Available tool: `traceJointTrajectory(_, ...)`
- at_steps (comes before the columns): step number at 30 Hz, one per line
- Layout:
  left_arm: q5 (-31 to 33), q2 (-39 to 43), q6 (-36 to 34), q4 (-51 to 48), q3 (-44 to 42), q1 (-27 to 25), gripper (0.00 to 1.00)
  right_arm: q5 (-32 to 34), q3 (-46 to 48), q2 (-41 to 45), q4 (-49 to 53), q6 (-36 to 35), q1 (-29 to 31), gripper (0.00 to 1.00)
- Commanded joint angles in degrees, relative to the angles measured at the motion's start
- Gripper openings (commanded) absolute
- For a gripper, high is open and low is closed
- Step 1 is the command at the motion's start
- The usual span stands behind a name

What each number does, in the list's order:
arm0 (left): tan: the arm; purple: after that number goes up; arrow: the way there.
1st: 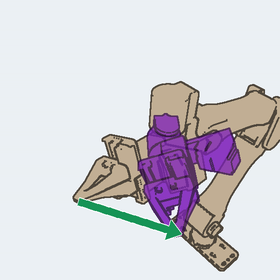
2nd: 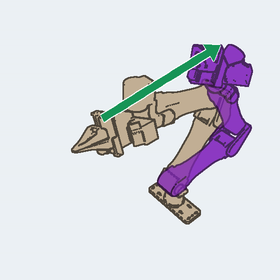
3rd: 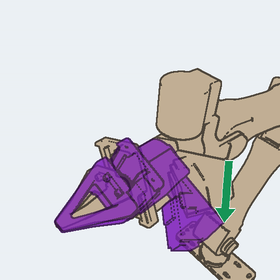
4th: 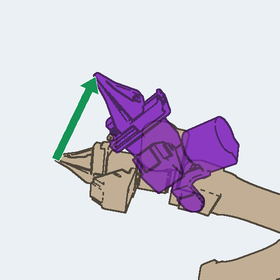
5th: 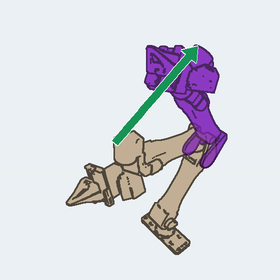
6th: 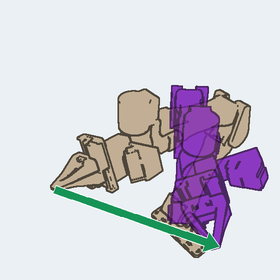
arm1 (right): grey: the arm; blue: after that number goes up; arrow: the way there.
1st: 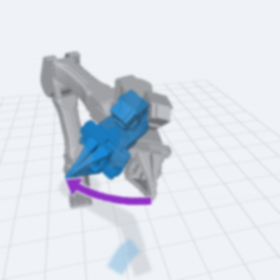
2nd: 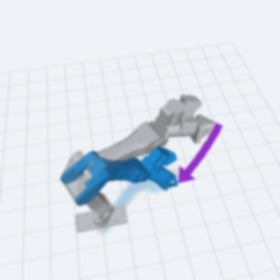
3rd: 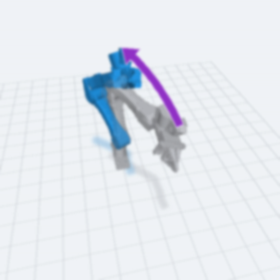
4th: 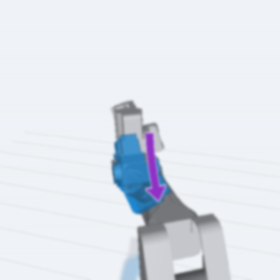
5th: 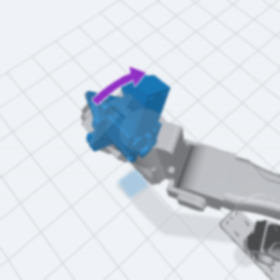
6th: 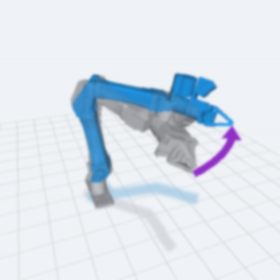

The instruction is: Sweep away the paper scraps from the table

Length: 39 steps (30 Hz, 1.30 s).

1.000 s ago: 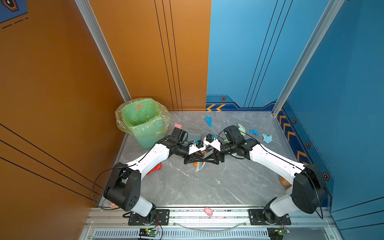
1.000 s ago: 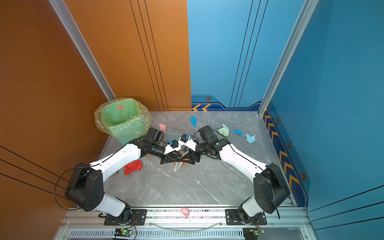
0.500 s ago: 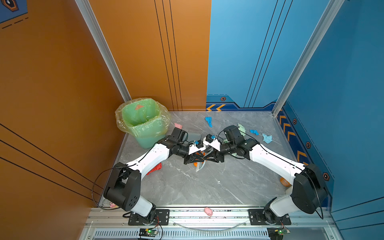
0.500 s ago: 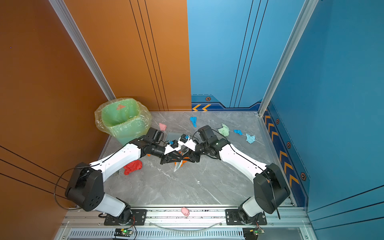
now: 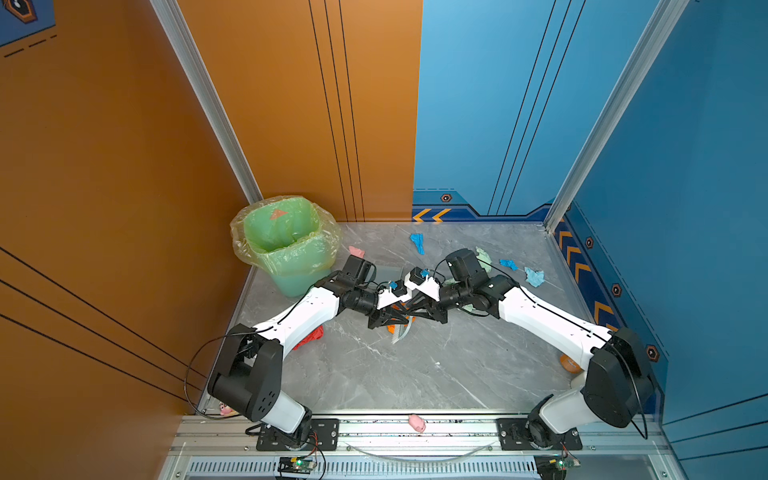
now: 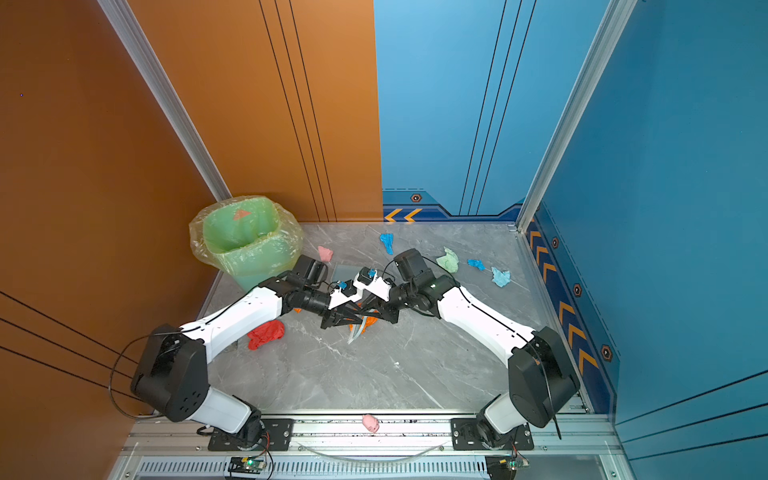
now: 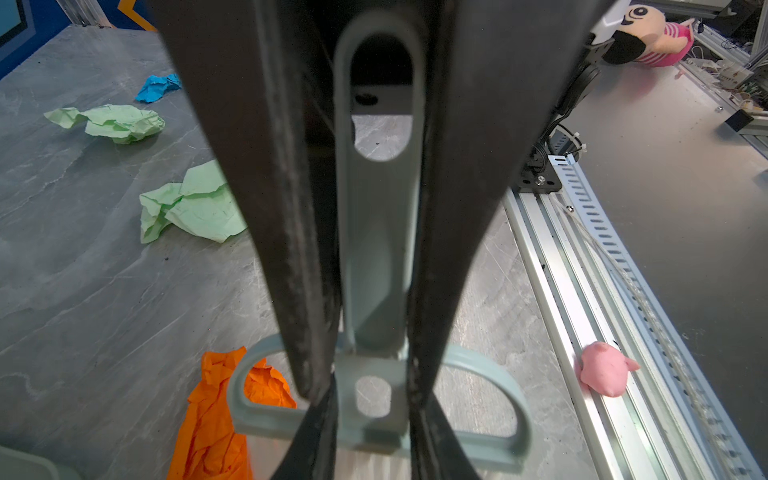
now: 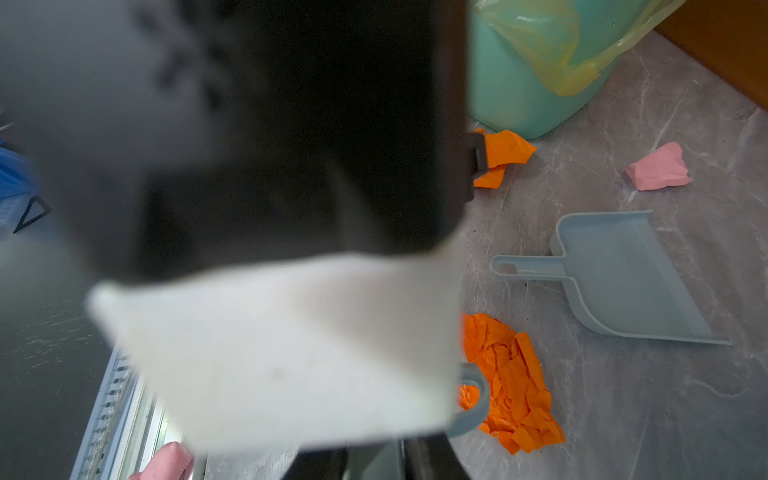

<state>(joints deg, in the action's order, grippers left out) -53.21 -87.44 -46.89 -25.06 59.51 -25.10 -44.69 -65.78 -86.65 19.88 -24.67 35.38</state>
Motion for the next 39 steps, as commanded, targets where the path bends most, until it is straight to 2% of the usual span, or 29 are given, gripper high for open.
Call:
traceJointTrajectory(1,-2.4,-0.6,0.2,-0.9,0.6,0.5,0.00,0.9,-1.3,-0.6,1.9,-0.6,0.2,0.22)
traceJointTrajectory(6,-2.4,-0.6,0.2,-0.9,0.6,0.6,0.00,0.9,-1.4,-0.7,2.1,-0.6,0.2,0.22)
traceJointTrajectory(13,-2.2,-0.5,0.1,-0.9,0.5,0.7,0.00,0.9,-0.9,-0.4,2.2,-0.6,0.3,0.34)
traceJointTrajectory(39,-3.1,0.6,0.4,-0.9,0.4,0.8,0.00,1.2,0.7,0.7,2.2,-0.2,0.7,0.33)
